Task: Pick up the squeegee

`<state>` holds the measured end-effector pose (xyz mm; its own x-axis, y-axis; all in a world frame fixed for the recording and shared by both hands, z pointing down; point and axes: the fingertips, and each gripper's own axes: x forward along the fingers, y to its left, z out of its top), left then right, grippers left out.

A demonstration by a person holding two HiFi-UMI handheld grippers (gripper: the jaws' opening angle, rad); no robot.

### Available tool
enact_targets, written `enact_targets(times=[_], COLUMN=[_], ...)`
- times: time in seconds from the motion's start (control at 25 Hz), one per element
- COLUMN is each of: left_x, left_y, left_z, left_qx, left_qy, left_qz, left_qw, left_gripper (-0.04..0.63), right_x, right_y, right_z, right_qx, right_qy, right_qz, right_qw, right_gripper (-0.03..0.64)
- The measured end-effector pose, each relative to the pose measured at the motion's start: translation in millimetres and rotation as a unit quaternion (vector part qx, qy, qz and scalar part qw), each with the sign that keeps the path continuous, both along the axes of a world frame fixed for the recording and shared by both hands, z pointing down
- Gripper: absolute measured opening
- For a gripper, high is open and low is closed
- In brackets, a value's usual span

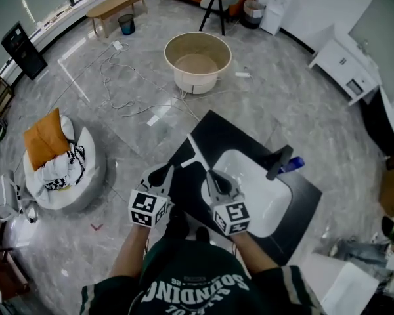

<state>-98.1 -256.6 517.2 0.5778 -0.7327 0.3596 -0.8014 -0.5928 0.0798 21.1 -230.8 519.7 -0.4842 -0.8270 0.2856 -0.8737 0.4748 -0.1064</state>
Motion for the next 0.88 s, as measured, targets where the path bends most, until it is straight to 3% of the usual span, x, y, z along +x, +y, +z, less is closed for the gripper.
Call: enact_targets(times=[0.48, 0.68, 0.72, 0.8, 0.88], left_x=[4.0, 10.1, 11.5, 14.5, 16.3], left_y=[-7.3, -5.3, -3.5, -1.2, -0.7], left_z=[63.7, 79.4, 81.3, 83.2, 83.4], left_qx=[-0.055, -0.051, -0.053, -0.059, -0.060], left_qy=[-0.058, -0.088, -0.090, -0.090, -0.088], left_qz=[0.073, 0.120, 0.128, 0.141, 0.151], left_qw=[0.9941, 0.9875, 0.9861, 0.9842, 0.9829], left_gripper=[0.002, 0.005, 0.016, 0.123, 0.185], right_x=[12.6, 13.9, 14.6, 15.4, 18.5], right_y=[2.6, 5.3, 6.5, 8.1, 8.9], right_z=[44.4, 52.1, 53.9, 55.3, 58.4], right_qx=[-0.050, -0.067, -0.070, -0.074, -0.068], right_qy=[0.007, -0.001, -0.003, -0.006, 0.001], right_qz=[0.040, 0.054, 0.057, 0.059, 0.057], right_qw=[0.998, 0.996, 0.996, 0.996, 0.996], right_gripper=[0.000, 0.000, 0.000, 0.000, 0.000])
